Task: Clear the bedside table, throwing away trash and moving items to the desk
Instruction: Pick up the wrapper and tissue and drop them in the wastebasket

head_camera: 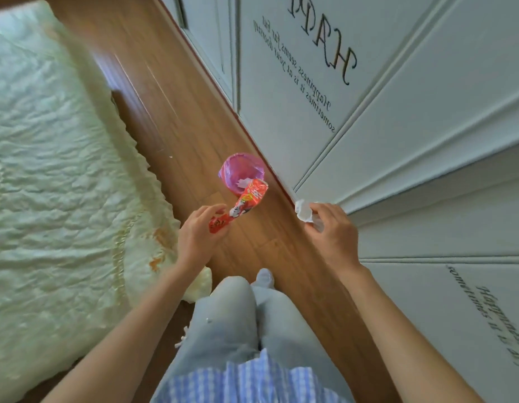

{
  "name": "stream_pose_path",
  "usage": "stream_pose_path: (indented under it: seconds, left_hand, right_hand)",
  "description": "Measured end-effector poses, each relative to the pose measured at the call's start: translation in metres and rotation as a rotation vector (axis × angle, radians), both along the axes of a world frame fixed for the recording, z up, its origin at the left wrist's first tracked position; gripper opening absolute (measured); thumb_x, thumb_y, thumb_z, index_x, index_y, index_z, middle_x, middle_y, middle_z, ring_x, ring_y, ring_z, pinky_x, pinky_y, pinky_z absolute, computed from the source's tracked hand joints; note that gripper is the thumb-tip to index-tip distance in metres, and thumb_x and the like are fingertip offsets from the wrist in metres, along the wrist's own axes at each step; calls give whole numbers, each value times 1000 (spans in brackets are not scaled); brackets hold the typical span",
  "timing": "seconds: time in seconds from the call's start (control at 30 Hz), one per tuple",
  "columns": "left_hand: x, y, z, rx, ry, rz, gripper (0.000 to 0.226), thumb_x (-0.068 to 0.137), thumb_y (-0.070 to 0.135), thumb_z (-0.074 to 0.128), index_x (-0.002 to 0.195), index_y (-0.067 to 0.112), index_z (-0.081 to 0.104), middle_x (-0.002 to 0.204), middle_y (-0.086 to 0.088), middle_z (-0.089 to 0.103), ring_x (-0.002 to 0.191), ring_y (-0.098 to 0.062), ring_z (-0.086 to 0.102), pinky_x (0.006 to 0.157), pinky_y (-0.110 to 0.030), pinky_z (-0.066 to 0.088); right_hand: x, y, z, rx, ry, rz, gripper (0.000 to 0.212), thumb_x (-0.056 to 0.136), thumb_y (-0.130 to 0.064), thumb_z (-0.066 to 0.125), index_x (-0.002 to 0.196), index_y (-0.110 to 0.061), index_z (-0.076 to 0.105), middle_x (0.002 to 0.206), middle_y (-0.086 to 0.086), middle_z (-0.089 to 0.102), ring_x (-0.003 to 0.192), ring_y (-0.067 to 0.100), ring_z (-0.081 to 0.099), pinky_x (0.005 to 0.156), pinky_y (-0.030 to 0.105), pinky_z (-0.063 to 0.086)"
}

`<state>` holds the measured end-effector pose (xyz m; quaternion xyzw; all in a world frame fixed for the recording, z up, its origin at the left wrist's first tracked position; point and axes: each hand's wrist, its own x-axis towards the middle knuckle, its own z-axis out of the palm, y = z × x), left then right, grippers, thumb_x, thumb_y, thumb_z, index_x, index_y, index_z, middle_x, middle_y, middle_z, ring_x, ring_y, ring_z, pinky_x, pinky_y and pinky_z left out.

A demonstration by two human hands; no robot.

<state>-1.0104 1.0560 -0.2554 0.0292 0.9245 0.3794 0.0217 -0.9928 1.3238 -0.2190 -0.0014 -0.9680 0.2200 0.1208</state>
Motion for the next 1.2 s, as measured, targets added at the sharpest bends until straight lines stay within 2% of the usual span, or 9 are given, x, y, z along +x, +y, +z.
stream_pose_path:
  seconds: [0.1, 0.2, 0.33, 0.4, 0.53, 0.8, 1.0, 1.2]
  left_hand:
    - [-28, 10, -19, -5, -61, 61, 39, 78, 22, 76, 115, 16, 65, 104, -3, 69, 88, -20, 64, 69, -41, 56]
    - [-62, 17, -46, -16, -116, 103, 38, 78, 24, 76, 114, 16, 65, 102, -2, 69, 87, -19, 64, 69, -39, 56]
    - [-119, 22, -88, 1, -189, 166, 36, 78, 25, 75, 112, 16, 66, 101, -1, 69, 88, -18, 63, 66, -21, 46]
    - [-150, 21, -111, -1, -228, 176, 36, 79, 26, 74, 113, 16, 66, 102, 0, 68, 89, -16, 62, 65, -18, 42]
    - [-210, 21, -156, 10, -252, 186, 35, 80, 30, 73, 111, 18, 65, 102, 0, 68, 90, -16, 62, 71, -24, 48]
    - [-294, 37, -259, 26, -316, 218, 37, 81, 34, 71, 114, 19, 63, 104, 0, 68, 93, -17, 63, 78, -35, 54]
    - [-321, 60, -374, 34, -470, 342, 32, 81, 32, 69, 111, 26, 62, 103, 6, 66, 95, -13, 61, 79, -39, 54]
    - [-335, 90, -467, 13, -550, 392, 34, 81, 33, 67, 113, 22, 63, 104, 1, 67, 99, -19, 61, 80, -40, 52]
  right_hand:
    - [-50, 7, -16, 10, -64, 68, 33, 65, -5, 77, 94, -15, 65, 84, 0, 67, 79, 19, 59, 59, 25, 44]
    - [-98, 10, -42, 27, -154, 130, 32, 66, -7, 76, 94, -16, 65, 83, -1, 67, 77, 20, 61, 56, 23, 42]
    - [-158, 4, -88, 38, -239, 157, 32, 64, -6, 75, 92, -17, 65, 83, -2, 66, 77, 19, 61, 54, 24, 43]
    - [-188, 0, -112, 42, -266, 127, 32, 62, -6, 76, 90, -18, 65, 81, -3, 66, 76, 20, 61, 54, 22, 39]
    - [-248, -6, -158, 48, -282, 89, 29, 63, -6, 76, 87, -17, 64, 79, -2, 65, 75, 22, 60, 56, 21, 33]
    - [-330, -9, -258, 5, -337, 61, 23, 70, -11, 76, 90, -12, 64, 80, 5, 67, 76, 28, 61, 59, 24, 33]
    - [-353, -2, -351, -17, -418, 86, 23, 69, -11, 77, 89, -11, 65, 79, 3, 67, 73, 25, 60, 58, 23, 31]
    - [-350, 13, -426, -10, -531, 99, 23, 74, -19, 76, 92, -12, 65, 83, 2, 67, 76, 24, 60, 60, 22, 31]
